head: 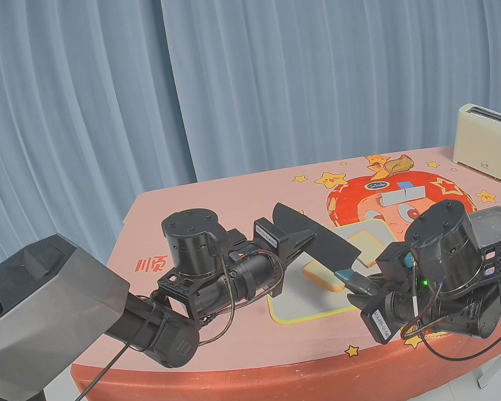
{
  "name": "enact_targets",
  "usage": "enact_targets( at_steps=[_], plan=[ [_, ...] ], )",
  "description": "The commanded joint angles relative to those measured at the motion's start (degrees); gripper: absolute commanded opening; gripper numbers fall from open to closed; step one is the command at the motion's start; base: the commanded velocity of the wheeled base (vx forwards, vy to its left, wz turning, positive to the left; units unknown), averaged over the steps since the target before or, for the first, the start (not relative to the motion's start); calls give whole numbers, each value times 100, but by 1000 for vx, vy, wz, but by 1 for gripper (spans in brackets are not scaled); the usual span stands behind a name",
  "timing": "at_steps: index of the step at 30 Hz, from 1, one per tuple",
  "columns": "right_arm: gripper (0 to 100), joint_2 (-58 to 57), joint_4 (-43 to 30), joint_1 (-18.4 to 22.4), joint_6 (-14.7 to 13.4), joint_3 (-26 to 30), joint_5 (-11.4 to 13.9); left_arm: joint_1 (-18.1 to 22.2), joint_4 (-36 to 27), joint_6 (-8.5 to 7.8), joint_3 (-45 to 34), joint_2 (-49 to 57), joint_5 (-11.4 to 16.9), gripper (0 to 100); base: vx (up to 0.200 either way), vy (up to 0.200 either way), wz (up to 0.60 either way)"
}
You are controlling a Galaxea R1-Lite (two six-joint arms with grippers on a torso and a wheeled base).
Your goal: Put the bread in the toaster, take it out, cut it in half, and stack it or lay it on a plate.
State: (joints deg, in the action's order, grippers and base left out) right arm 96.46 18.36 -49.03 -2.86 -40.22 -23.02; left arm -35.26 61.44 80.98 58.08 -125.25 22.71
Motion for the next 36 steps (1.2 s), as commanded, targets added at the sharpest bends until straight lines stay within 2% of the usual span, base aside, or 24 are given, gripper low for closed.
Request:
enact_targets(
  at_steps=[1, 7, 8, 13, 16, 19, 23, 24, 26, 29, 30, 31, 32, 34, 35, 36],
  plan=[
    [0, 4, 19, -10, 5, -13, -1, 1, 8, 5, -16, 9, 14, 0, 0, 0, 0],
    [0, -5, 27, -19, -4, -4, -1, 10, 26, 5, -42, 18, 40, 0, 0, 0, 0],
    [0, -14, 27, -19, -4, 5, -1, 19, 43, 5, -33, 18, 40, 100, 0, 0, 0],
    [0, -22, 36, 16, -30, -30, -10, 19, 184, 14, -51, 27, 40, 100, 0, 0, 0],
    [0, -75, 45, 60, -223, -65, -1, 19, 184, -3, -60, 79, 32, 100, 0, 0, 0],
    [0, -225, 89, 104, -302, -74, 8, 54, 184, -3, -60, 255, 32, 100, 0, 0, 0],
    [0, -312, 484, 377, -329, -74, 43, 151, 184, -30, -227, 633, 40, 100, 0, 0, 0],
    [0, -339, 590, 465, -329, -74, 52, 159, 184, -91, -244, 712, 40, 100, 0, 0, 0],
    [0, -400, 704, 596, -329, -83, 60, 168, 184, -302, -288, 818, 32, 100, 0, 0, 0],
    [0, -479, 757, 948, -364, -100, 148, 300, 219, -1155, -596, 1108, 5, 100, 0, 0, 0],
    [0, -479, 757, 948, -364, -100, 148, 300, 219, -1155, -596, 1108, 5, 100, 0, 0, 0],
    [0, -515, 757, 1133, -487, -100, 289, 318, 272, -1682, -780, 1231, -4, 100, 0, 0, 0],
    [0, -523, 757, 1194, -575, -100, 377, 344, 298, -1911, -868, 1283, -12, 100, 0, 0, 0],
    [0, -523, 757, 1361, -759, -109, 570, 405, 404, -2517, -1088, 1406, -12, 100, 0, 0, 0],
    [0, -523, 757, 1458, -839, -127, 649, 414, 492, -2886, -1211, 1468, -21, 100, 0, 0, 0],
    [0, -523, 757, 1554, -891, -144, 728, 414, 571, -3159, -1299, 1494, -21, 100, 0, 0, 0]
  ],
)
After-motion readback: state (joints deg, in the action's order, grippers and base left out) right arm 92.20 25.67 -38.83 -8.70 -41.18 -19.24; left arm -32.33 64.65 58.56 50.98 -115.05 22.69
